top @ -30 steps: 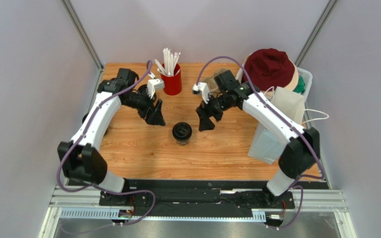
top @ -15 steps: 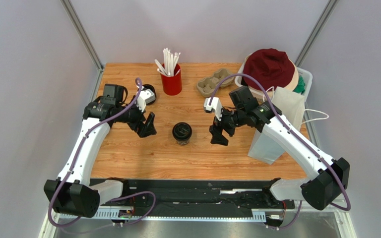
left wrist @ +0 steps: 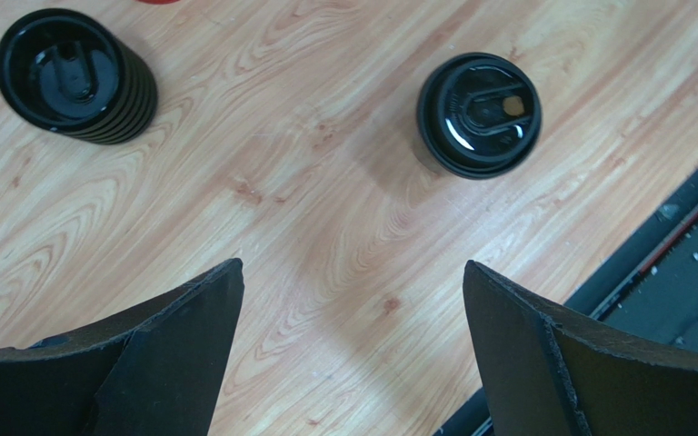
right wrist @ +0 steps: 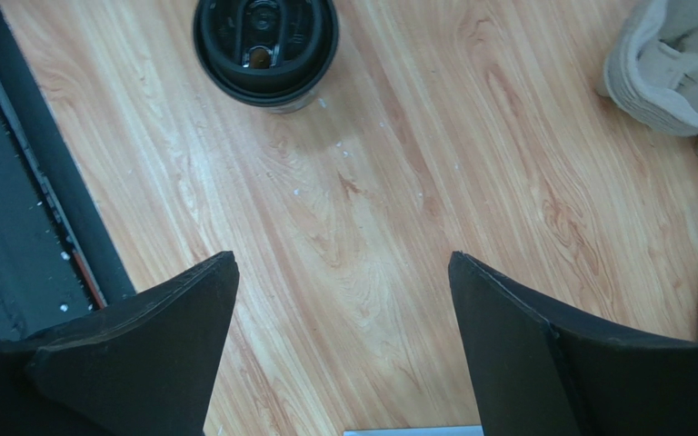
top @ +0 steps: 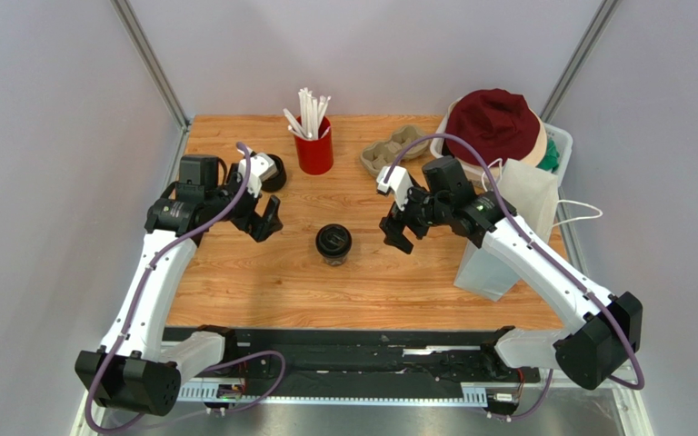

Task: Pack the takeout coffee

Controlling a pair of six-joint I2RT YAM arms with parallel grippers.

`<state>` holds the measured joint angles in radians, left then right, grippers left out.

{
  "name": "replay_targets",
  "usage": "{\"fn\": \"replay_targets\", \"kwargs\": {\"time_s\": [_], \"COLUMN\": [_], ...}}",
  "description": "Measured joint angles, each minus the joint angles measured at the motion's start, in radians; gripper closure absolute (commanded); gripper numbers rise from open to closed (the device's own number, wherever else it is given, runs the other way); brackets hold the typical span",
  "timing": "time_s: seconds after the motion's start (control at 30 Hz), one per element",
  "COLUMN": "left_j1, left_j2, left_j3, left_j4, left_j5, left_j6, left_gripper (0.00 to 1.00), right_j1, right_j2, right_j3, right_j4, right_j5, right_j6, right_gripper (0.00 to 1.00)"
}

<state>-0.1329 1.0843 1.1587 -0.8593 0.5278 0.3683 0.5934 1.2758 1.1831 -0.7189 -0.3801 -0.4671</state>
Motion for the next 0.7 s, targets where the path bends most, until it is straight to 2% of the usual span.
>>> {"fn": "replay_targets", "kwargs": {"time_s": [0.37, 0.7], "left_j1": [0.003, 0.003], "left_j2": [-0.018, -0.02], "left_j3": [-0.039, -0.053], "left_j4": [0.092, 0.126], "left_j5": [-0.118, -0.153], "left_j6": [-0.061, -0.076], "left_gripper": [0.01, 0.01], "right_j1": [0.0, -0.007], "right_j2": [-0.027, -0.037], "right_j3": [-0.037, -0.042], "right_j4": [0.105, 0.124], "right_j5": [0.142, 0.184], "right_j6": [0.055, 0.059], "right_gripper": [0.09, 0.1]}}
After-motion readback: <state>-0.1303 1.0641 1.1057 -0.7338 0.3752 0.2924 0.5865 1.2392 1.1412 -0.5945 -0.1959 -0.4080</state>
